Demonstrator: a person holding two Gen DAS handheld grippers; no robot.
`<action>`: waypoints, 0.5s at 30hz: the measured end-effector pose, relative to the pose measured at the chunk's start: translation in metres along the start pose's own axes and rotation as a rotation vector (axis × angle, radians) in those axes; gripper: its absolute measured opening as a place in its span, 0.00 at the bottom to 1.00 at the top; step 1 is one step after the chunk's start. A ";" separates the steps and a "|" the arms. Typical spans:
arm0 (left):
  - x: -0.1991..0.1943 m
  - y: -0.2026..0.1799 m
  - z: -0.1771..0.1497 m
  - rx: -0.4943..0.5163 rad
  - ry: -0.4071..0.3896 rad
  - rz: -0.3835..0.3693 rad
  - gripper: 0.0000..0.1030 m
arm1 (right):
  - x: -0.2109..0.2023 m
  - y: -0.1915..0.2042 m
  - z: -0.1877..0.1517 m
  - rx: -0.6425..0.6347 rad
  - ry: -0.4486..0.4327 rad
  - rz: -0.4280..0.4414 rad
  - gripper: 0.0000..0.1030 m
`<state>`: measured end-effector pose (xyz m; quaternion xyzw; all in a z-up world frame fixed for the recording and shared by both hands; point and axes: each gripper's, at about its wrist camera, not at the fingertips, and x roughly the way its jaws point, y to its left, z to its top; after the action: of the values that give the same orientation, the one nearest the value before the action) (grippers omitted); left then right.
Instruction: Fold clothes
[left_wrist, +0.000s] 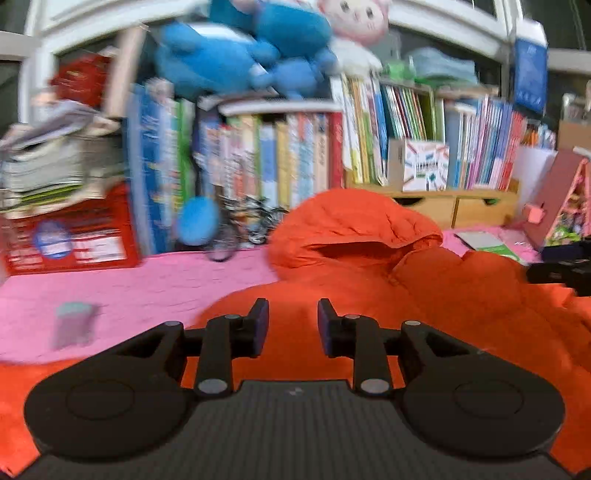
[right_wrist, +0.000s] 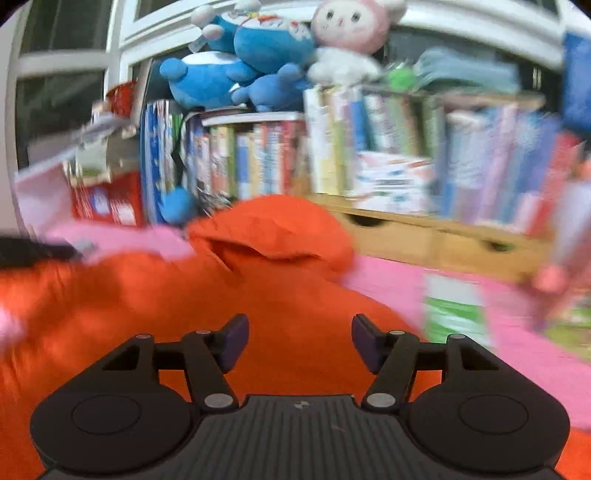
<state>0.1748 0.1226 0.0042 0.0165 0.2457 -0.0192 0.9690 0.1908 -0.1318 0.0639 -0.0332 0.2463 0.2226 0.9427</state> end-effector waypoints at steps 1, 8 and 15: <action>0.017 -0.003 0.001 -0.017 0.018 0.012 0.26 | 0.021 0.006 0.008 0.030 0.003 0.023 0.59; 0.081 0.017 -0.022 -0.047 0.130 0.177 0.27 | 0.114 0.006 0.004 0.054 0.120 -0.147 0.43; 0.083 0.034 -0.022 -0.020 0.143 0.236 0.28 | 0.119 -0.053 -0.018 0.095 0.147 -0.314 0.36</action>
<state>0.2389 0.1555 -0.0535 0.0372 0.3108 0.0986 0.9446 0.2986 -0.1350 -0.0117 -0.0428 0.3166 0.0579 0.9458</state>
